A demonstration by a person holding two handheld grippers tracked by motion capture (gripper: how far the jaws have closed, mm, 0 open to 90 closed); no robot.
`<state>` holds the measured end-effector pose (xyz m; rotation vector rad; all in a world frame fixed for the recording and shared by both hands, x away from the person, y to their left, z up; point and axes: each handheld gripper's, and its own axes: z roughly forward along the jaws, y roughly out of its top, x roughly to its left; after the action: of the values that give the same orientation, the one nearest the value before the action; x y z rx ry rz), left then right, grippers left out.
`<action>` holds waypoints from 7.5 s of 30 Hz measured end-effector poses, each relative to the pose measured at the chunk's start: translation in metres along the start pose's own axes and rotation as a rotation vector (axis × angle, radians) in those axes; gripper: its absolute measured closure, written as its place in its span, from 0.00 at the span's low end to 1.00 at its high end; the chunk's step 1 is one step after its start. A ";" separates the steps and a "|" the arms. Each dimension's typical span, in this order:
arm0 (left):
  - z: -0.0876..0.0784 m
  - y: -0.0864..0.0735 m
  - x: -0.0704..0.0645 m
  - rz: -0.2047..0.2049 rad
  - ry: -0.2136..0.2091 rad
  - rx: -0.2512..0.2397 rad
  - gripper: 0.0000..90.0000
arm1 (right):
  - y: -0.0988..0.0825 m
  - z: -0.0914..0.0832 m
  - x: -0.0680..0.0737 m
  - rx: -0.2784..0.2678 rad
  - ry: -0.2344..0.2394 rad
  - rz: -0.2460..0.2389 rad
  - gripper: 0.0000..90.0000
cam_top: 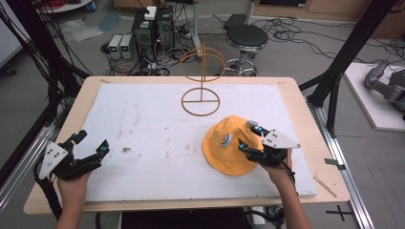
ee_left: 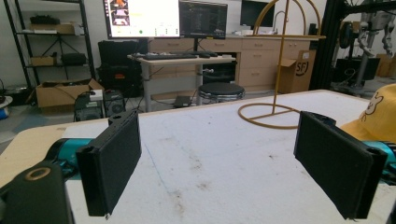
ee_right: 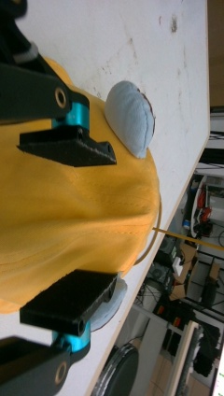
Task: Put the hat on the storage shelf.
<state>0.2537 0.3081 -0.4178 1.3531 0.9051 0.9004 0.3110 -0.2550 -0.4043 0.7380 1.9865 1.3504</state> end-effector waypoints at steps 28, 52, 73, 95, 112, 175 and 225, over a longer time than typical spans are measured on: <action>-0.008 -0.001 0.001 0.008 0.016 0.011 0.17 | 0.009 0.012 0.003 0.084 -0.077 0.056 0.98; -0.009 -0.001 0.001 0.004 0.021 0.006 0.17 | 0.047 -0.027 -0.013 -0.159 -0.114 0.134 0.99; -0.007 0.000 -0.002 0.005 0.009 0.002 0.17 | 0.131 -0.028 -0.037 -0.314 -0.193 0.128 0.99; -0.006 0.001 -0.005 0.004 -0.002 -0.006 0.17 | 0.192 0.022 -0.047 -0.311 -0.249 0.097 0.99; -0.011 0.003 -0.002 0.001 0.006 -0.015 0.17 | 0.228 0.072 -0.054 -0.286 -0.284 0.063 0.99; -0.016 0.001 0.006 -0.046 0.008 -0.031 0.17 | 0.210 0.132 -0.049 -0.258 -0.348 0.182 0.23; -0.002 0.011 0.008 -0.048 0.008 -0.060 0.13 | 0.035 -0.093 -0.054 -0.377 -0.200 0.244 0.14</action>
<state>0.2553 0.3168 -0.4066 1.2718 0.9062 0.8902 0.2804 -0.3393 -0.3353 0.9114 1.4646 1.6607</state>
